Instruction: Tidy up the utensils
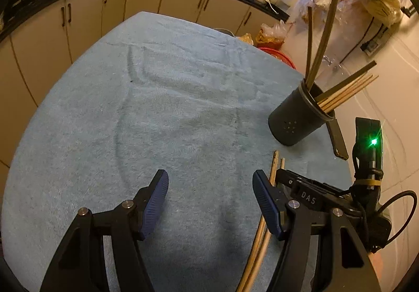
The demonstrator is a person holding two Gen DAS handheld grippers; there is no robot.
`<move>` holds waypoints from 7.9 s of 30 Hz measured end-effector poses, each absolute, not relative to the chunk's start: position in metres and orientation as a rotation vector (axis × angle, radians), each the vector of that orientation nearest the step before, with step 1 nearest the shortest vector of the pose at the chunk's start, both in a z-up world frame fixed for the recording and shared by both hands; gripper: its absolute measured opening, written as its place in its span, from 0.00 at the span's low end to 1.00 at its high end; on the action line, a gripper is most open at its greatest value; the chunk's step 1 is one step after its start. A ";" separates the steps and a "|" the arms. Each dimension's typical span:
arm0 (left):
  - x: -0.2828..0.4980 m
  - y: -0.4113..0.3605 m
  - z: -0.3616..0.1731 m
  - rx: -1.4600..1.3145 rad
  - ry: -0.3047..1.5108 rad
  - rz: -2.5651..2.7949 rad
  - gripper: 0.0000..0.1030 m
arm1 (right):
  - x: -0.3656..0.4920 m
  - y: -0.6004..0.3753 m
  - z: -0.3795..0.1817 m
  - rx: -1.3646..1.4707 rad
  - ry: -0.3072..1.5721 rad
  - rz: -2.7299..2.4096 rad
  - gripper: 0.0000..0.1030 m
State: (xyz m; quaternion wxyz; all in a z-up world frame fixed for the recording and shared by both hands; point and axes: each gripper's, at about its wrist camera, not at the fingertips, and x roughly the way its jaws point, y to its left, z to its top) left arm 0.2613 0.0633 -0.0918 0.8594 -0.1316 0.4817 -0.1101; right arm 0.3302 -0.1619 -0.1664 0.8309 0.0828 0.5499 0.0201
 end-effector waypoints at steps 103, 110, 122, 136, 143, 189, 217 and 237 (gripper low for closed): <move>0.250 0.028 0.161 -0.228 0.241 -0.293 0.07 | 0.233 -0.272 0.110 0.301 0.288 0.066 0.07; 0.273 0.013 0.143 -0.249 0.249 -0.317 0.07 | 0.265 -0.271 0.096 0.312 0.285 0.033 0.07; 0.312 -0.015 0.101 -0.243 0.306 -0.327 0.07 | 0.293 -0.278 0.071 0.353 0.287 -0.004 0.07; 0.324 -0.030 0.065 -0.187 0.396 -0.338 0.07 | 0.307 -0.274 0.033 0.349 0.344 -0.009 0.07; 0.326 -0.033 0.050 -0.157 0.442 -0.342 0.07 | 0.314 -0.270 0.016 0.347 0.381 0.000 0.07; 0.055 0.035 0.057 0.054 0.578 -0.113 0.76 | 0.030 -0.203 0.025 0.192 0.465 0.051 0.66; 0.029 0.038 0.071 0.063 0.523 -0.073 0.87 | 0.000 -0.201 0.045 0.175 0.399 0.030 0.68; 0.033 0.043 0.064 0.063 0.540 -0.068 0.87 | 0.010 -0.201 0.041 0.176 0.419 0.026 0.69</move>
